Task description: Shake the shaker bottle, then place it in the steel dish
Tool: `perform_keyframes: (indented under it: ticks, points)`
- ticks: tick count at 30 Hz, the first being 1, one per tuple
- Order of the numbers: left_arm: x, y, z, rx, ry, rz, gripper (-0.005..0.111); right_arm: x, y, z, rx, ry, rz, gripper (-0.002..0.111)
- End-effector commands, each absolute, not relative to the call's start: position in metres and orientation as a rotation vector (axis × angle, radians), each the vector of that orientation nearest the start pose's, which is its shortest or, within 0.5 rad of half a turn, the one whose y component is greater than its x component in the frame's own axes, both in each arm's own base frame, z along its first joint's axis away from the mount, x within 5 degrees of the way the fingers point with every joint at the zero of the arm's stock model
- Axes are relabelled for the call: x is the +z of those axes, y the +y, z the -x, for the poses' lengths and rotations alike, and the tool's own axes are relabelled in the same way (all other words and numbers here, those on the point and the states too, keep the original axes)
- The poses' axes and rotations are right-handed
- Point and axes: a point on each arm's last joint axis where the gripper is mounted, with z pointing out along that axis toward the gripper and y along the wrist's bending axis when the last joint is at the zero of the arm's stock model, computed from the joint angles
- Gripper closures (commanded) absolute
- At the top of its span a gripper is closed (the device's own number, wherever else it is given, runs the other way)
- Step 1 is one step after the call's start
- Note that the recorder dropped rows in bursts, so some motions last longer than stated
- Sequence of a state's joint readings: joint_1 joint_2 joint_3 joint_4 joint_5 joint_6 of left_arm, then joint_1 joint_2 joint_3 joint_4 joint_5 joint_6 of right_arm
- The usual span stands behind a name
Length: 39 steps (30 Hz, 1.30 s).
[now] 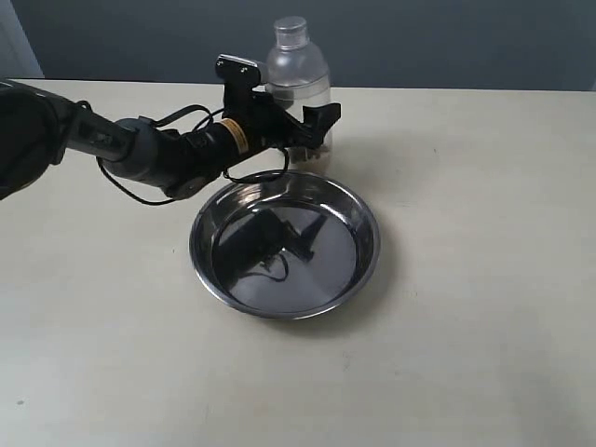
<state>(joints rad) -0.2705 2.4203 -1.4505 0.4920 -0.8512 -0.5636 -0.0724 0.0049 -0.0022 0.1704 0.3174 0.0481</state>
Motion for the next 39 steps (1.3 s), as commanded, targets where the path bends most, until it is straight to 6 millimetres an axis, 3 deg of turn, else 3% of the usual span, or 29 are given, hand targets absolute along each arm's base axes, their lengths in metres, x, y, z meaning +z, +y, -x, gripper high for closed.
perform_keyframes:
  ticks: [1,5,8,13,19,23,25,30,31,34,36,37,39]
  points:
    - [0.084,-0.163,-0.472,-0.613,1.762,-0.330,0.106,0.186,0.001,-0.054,0.146,1.776,-0.213,0.109]
    - [0.083,-0.165,-0.471,-0.597,1.779,-0.361,0.106,0.186,0.001,-0.054,0.146,1.776,-0.213,0.109]
    - [0.096,-0.165,-0.472,-0.579,1.746,-0.386,0.106,0.186,0.001,-0.054,0.146,1.776,-0.213,0.109]
    - [0.134,-0.160,-0.472,-0.439,1.770,-0.466,0.106,0.186,0.001,-0.054,0.146,1.776,-0.213,0.109]
    - [0.200,-0.157,-0.458,-0.401,1.708,-0.503,0.106,0.186,0.001,-0.054,0.146,1.776,-0.213,0.109]
    - [0.235,-0.153,-0.434,-0.403,1.680,-0.527,0.106,0.186,0.001,-0.054,0.146,1.776,-0.213,0.109]
    - [0.242,-0.149,-0.421,-0.415,1.695,-0.522,0.106,0.186,0.001,-0.054,0.146,1.776,-0.213,0.109]
    - [0.256,-0.141,-0.372,-0.499,1.643,-0.527,0.106,0.186,0.001,-0.054,0.146,1.776,-0.213,0.109]
    - [0.262,-0.135,-0.352,-0.561,1.607,-0.446,0.106,0.186,0.001,-0.054,0.146,1.776,-0.213,0.109]
    - [0.259,-0.124,-0.325,-0.599,1.625,-0.340,0.106,0.186,0.001,-0.054,0.146,1.776,-0.213,0.109]
    - [0.244,-0.146,-0.295,-0.625,1.656,-0.592,0.106,0.186,0.001,-0.054,0.146,1.776,-0.213,0.109]
    - [0.241,-0.146,-0.292,-0.602,1.683,-0.564,0.106,0.186,0.001,-0.054,0.146,1.776,-0.213,0.109]
    - [0.240,-0.116,-0.303,-0.389,1.718,-0.347,0.106,0.186,0.001,-0.054,0.146,1.776,-0.213,0.109]
